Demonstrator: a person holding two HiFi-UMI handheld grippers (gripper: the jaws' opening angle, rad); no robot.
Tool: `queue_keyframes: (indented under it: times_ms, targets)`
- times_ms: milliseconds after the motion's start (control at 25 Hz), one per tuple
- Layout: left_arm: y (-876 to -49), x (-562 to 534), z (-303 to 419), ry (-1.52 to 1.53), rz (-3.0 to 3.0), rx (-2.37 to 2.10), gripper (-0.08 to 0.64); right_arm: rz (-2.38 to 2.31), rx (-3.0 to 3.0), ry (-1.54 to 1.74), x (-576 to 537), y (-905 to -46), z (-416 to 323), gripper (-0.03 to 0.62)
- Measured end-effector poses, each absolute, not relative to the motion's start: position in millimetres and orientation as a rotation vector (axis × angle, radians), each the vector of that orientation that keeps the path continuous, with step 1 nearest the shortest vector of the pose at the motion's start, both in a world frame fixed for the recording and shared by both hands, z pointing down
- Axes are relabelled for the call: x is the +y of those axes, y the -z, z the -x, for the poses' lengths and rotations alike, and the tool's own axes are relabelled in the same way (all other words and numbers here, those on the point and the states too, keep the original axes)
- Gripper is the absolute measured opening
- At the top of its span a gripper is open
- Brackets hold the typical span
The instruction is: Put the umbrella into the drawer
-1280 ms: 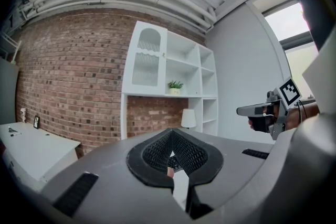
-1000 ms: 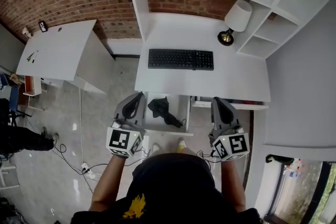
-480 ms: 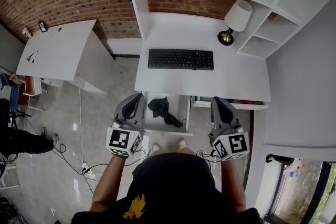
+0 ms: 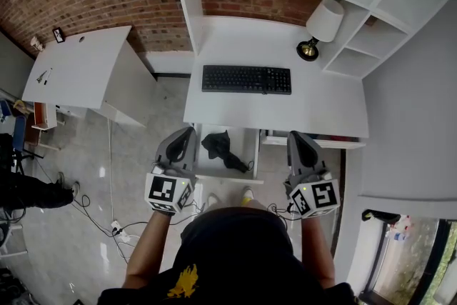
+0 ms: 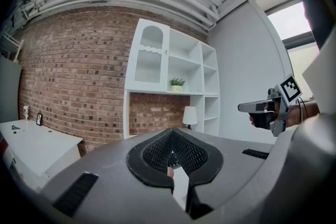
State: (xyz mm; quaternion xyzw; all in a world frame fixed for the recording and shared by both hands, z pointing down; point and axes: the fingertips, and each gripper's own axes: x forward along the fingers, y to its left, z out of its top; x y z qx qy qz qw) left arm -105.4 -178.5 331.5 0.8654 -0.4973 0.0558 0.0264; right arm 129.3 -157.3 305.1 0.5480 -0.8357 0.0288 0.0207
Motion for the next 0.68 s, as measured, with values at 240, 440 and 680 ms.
queue_keyframes:
  times_ms: [240, 440, 680]
  targets:
    - [-345, -177, 113, -0.202, -2.648, -1.520, 0.015, -1.649, -2.577, -0.061, -151, -311, -126, 0.002]
    - [-357, -174, 119, -0.235, -2.627, -1.493, 0.015, -1.578, -2.563, -0.072, -153, -314, -128, 0.002]
    - [-373, -168, 118, -0.272, -2.618, -1.492, 0.015, -1.429, -2.582, -0.005, -162, -309, -133, 0.002]
